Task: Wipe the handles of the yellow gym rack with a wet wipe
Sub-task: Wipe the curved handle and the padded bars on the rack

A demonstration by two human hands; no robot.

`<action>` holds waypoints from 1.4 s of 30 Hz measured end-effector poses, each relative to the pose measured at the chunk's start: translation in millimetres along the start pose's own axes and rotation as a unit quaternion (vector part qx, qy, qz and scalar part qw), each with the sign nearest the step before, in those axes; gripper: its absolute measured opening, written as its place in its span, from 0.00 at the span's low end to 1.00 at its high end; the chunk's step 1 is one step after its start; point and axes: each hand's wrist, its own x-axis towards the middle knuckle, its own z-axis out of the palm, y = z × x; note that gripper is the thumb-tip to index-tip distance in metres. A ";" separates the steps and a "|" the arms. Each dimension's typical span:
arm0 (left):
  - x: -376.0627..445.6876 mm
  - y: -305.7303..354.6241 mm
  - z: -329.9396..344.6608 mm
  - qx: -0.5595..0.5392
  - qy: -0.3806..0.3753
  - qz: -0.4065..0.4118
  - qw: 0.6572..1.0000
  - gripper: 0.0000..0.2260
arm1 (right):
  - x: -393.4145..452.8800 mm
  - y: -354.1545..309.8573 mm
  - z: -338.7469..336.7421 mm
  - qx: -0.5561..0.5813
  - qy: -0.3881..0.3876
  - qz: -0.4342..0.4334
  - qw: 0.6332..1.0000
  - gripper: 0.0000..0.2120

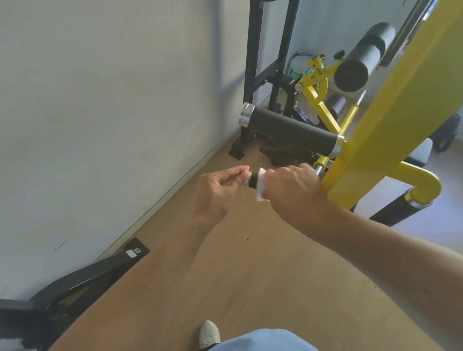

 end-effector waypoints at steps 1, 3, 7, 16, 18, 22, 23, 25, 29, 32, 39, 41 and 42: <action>-0.4 0.4 0.5 0.001 -0.001 0.009 1.000 0.10 | 5.4 -3.1 2.4 0.053 -0.006 -0.006 0.999 0.16; -0.8 0.4 0.0 0.004 -0.008 0.022 1.000 0.10 | 9.6 -7.2 10.6 0.111 -0.037 -0.037 0.992 0.26; -1.9 -1.9 -1.9 0.014 -0.002 0.035 0.999 0.12 | 9.3 1.0 18.7 0.043 0.005 -0.067 0.997 0.16; 2.0 -0.5 -5.2 0.034 -0.024 0.024 0.999 0.12 | -5.9 5.0 2.1 -0.038 -0.009 0.031 0.999 0.06; 2.1 -0.4 -5.3 0.028 -0.020 0.022 0.999 0.12 | 2.0 -5.5 12.0 0.014 0.015 0.045 0.999 0.05; 1.2 1.7 -7.2 0.028 -0.009 0.023 0.999 0.12 | -0.2 -2.7 9.6 0.004 0.009 0.010 1.000 0.08; 1.4 1.7 -7.8 0.029 -0.007 0.019 0.999 0.12 | -5.5 2.8 5.4 -0.038 0.011 0.003 0.999 0.09; 1.5 2.3 -7.8 0.033 -0.007 0.013 0.999 0.12 | -16.0 13.1 -2.4 -0.134 -0.005 -0.004 0.991 0.10; 1.7 2.7 -4.5 0.036 -0.006 0.012 0.999 0.11 | -21.5 8.0 2.5 -0.181 -0.022 -0.034 0.983 0.07; 1.9 4.0 -5.1 0.023 -0.015 0.005 1.000 0.11 | -3.5 2.8 11.7 -0.044 0.075 -0.035 0.996 0.09; 2.3 3.6 -5.4 0.010 -0.017 0.001 1.000 0.11 | 0.2 3.1 0.3 -0.071 -0.006 -0.002 0.997 0.06; 3.6 3.3 -4.6 0.019 -0.021 0.000 1.000 0.11 | -11.9 11.0 -6.6 -0.187 -0.049 0.004 0.981 0.07; 4.1 3.4 -4.3 0.023 -0.023 0.001 0.999 0.11 | -16.8 12.6 -8.5 -0.218 -0.064 0.001 0.974 0.08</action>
